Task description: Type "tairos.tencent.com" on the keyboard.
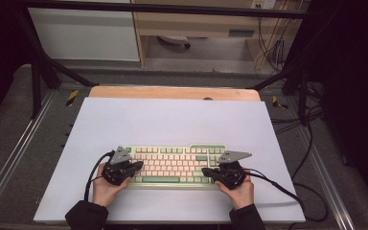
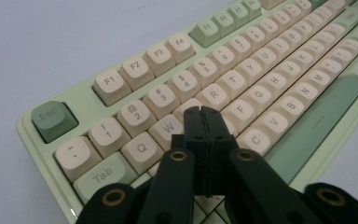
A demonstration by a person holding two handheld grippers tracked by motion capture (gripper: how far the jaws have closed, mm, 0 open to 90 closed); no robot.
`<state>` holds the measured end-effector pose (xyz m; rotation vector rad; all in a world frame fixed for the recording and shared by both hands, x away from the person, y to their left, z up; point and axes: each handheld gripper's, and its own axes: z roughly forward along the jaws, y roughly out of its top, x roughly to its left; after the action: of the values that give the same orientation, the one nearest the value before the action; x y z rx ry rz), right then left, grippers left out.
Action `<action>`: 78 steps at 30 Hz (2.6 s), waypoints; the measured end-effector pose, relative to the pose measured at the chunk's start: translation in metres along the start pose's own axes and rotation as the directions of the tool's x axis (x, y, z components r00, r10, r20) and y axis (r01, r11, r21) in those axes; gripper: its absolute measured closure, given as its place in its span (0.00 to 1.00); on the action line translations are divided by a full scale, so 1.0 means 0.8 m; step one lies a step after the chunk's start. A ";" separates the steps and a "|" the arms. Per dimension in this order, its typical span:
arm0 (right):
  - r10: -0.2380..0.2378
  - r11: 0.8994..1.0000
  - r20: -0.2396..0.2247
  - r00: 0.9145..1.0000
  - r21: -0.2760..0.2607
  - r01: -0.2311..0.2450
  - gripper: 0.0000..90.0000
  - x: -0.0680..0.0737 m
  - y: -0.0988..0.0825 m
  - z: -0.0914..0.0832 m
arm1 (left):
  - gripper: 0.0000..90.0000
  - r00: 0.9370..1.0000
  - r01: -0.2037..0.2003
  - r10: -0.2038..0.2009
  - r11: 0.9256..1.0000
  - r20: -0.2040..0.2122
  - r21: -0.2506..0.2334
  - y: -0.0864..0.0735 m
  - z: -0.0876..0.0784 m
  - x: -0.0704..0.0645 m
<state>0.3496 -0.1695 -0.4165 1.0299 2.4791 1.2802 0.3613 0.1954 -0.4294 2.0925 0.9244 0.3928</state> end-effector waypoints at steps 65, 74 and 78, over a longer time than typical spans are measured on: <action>-0.008 1.000 -0.010 1.000 -0.001 0.008 1.00 0.009 0.011 0.006 | 1.00 1.000 0.021 -0.021 0.999 0.006 -0.039 -0.016 -0.036 0.008; -0.019 1.000 -0.019 1.000 0.008 0.019 1.00 0.018 0.022 0.020 | 1.00 1.000 0.021 -0.021 0.999 0.007 -0.039 -0.016 -0.036 0.008; -0.033 0.999 -0.027 0.999 0.020 0.033 1.00 0.024 0.028 0.030 | 1.00 1.000 0.022 -0.022 0.999 0.007 -0.039 -0.017 -0.036 0.009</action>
<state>0.3565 -0.1325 -0.4111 0.9786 2.5230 1.2691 0.3438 0.2217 -0.4216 2.0450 0.9277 0.3890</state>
